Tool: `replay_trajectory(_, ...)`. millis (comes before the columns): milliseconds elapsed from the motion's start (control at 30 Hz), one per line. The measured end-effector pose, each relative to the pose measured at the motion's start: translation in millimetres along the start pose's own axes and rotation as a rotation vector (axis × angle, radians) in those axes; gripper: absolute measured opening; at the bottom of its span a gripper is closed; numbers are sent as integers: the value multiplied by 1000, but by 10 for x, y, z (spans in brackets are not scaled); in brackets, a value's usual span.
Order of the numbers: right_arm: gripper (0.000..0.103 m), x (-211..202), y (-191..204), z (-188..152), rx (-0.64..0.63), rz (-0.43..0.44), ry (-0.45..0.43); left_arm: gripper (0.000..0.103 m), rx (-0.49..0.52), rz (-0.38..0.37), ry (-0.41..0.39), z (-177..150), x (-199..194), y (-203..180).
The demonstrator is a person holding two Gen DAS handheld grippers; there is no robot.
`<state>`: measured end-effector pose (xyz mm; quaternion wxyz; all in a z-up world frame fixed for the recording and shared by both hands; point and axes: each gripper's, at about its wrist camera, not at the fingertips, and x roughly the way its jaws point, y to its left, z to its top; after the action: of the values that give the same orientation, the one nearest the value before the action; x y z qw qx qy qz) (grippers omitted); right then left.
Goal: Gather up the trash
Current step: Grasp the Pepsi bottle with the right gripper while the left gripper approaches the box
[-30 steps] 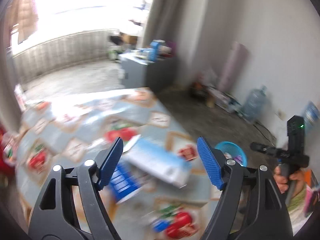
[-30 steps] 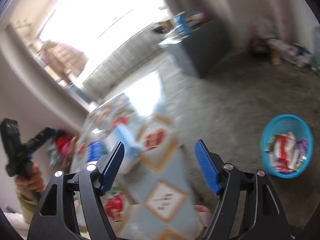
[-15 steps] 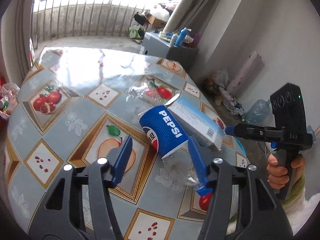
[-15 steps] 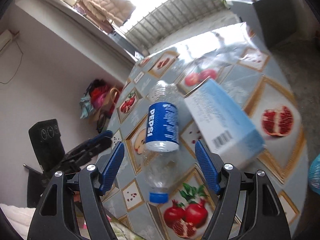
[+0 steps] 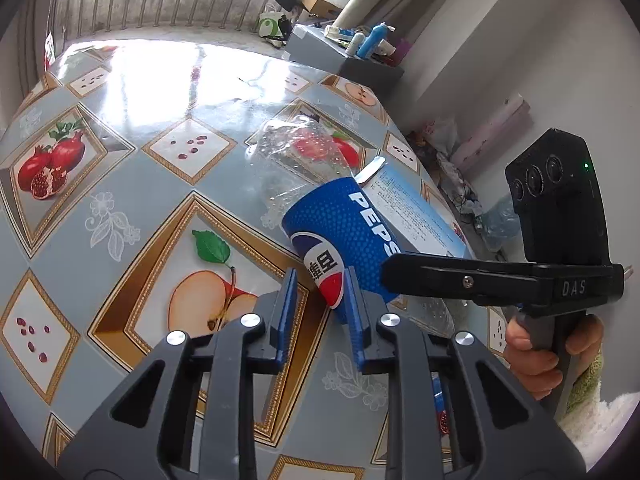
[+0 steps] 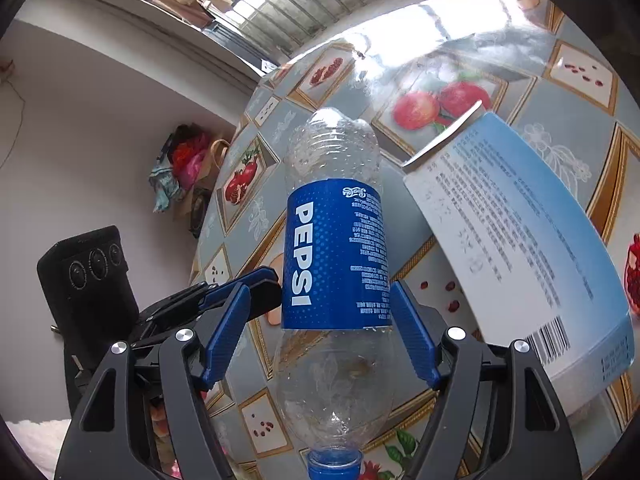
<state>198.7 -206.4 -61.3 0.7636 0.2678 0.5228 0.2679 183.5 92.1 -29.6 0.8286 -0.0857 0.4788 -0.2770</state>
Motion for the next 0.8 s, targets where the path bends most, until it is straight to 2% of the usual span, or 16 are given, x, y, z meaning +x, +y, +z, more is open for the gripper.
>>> replay_trajectory(100, 68, 32, 23, 27, -12, -18, 2, 18, -12, -5, -7, 6, 7, 2)
replay_trajectory(233, 57, 102, 25, 59, -32, -61, 11, 12, -20, -22, -14, -7, -16, -39)
replay_trajectory(433, 56, 103, 0, 26, -28, -43, 7, 12, -44, -36, -13, -11, -20, -44)
replay_trajectory(700, 56, -6, -72, -37, -24, -36, -8, 12, -92, 0, -27, -63, -86, 70)
replay_trajectory(800, 55, -68, -106, -82, -13, -26, -20, 12, -90, 36, -3, -82, -45, 78)
